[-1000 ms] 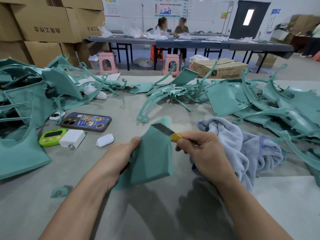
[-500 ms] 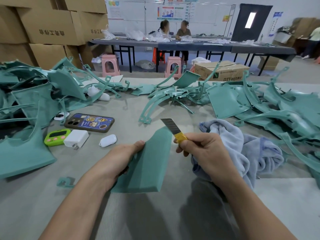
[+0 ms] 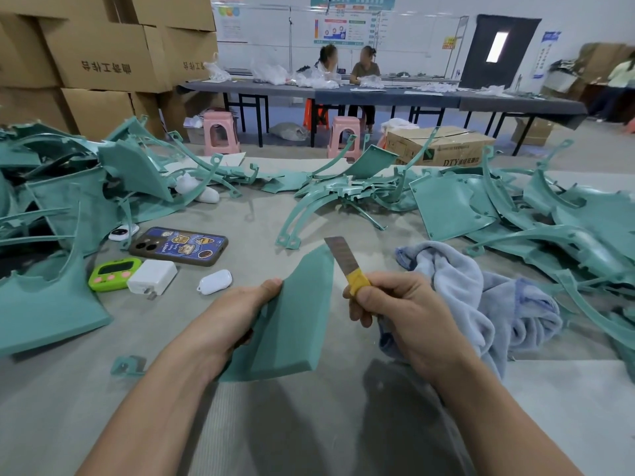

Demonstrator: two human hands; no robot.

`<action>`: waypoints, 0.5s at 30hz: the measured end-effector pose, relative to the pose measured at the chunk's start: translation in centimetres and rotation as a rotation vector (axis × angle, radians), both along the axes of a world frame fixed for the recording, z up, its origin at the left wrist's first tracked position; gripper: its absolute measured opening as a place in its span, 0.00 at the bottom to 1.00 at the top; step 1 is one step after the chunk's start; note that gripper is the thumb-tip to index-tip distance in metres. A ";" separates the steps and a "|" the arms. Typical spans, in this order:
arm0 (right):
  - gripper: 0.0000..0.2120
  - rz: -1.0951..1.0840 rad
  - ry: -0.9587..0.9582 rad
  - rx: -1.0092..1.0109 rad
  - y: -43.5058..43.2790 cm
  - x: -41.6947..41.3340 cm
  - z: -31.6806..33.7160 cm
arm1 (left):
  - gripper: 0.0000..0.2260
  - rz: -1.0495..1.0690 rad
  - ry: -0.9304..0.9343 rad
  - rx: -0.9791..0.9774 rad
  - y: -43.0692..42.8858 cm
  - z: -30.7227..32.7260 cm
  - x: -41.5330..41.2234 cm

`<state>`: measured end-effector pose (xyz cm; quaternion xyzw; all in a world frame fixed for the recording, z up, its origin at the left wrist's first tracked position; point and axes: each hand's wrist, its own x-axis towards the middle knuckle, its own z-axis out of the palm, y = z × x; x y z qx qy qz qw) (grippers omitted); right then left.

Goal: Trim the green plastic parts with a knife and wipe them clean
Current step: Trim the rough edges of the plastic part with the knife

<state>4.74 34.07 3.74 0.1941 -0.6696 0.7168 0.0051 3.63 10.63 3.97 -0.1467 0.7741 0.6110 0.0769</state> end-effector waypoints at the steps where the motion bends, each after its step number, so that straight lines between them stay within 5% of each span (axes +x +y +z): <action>1: 0.06 0.088 -0.025 0.009 0.1 0.2 0.1 | 0.16 -0.008 0.001 0.005 0.0 0.0 0.0; 5: 0.09 0.394 -0.044 0.180 -0.2 1.0 0.8 | 0.16 -0.028 -0.012 0.035 -0.3 -0.3 -0.3; 11: 0.09 -0.390 0.051 0.068 -0.8 0.1 -0.3 | 0.16 -0.023 -0.008 0.014 -0.3 -0.6 -0.3; 15: 0.07 0.092 0.082 0.098 -0.3 0.7 0.6 | 0.17 -0.045 -0.005 0.030 -0.2 -0.9 -0.5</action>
